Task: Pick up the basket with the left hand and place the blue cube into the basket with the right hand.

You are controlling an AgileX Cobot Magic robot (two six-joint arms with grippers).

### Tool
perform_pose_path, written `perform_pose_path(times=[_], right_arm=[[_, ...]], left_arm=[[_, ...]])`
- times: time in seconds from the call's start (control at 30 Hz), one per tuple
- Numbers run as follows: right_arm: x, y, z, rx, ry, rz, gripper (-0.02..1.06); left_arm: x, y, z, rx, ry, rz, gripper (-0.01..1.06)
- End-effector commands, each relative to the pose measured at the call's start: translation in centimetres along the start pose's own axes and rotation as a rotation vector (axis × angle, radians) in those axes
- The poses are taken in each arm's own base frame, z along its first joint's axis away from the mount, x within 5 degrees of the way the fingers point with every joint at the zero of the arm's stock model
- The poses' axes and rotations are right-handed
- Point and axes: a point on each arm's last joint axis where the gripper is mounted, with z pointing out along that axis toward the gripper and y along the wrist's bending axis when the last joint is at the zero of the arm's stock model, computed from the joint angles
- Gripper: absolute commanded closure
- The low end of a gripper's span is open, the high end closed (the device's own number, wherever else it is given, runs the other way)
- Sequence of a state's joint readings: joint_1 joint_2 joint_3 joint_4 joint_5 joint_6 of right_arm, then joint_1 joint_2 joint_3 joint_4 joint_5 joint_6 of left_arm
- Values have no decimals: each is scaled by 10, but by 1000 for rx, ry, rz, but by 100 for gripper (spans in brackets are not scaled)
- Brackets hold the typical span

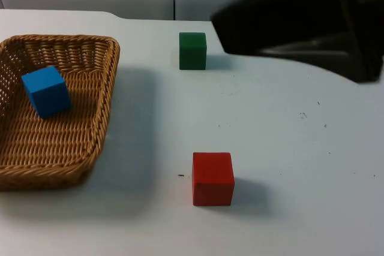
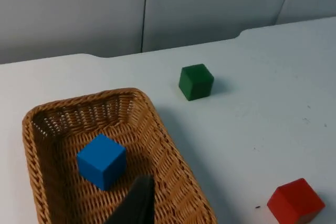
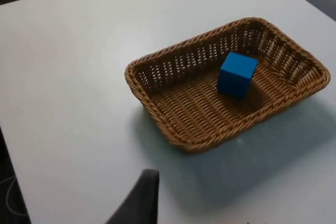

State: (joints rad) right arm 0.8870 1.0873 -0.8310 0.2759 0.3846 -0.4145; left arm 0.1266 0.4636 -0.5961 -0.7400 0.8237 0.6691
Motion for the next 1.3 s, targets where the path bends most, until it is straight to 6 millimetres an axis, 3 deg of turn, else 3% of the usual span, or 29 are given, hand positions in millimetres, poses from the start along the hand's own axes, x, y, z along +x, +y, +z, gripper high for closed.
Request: perform_pose_path(times=[0.0, 0.07, 0.2, 0.43, 0.7, 1.27], right_arm=[[9, 4, -13, 1, -32, 4, 9], [13, 5, -21, 3, -43, 0, 9], [35, 12, -50, -1, -71, -11, 9], [64, 17, -78, 32, -104, 15, 9], [86, 11, -106, 151, -16, 67, 9], [103, 12, -135, 203, -12, 144, 9]], left_arm=[[11, -6, -10, 0, 0, 15, 0], [15, -9, -14, -6, -1, 35, 0], [31, -16, -43, -129, -64, 37, 0], [56, -27, -71, -200, -100, 46, 0], [63, -21, -75, -233, -17, 22, 0], [77, -5, -68, -315, 55, -54, 0]])
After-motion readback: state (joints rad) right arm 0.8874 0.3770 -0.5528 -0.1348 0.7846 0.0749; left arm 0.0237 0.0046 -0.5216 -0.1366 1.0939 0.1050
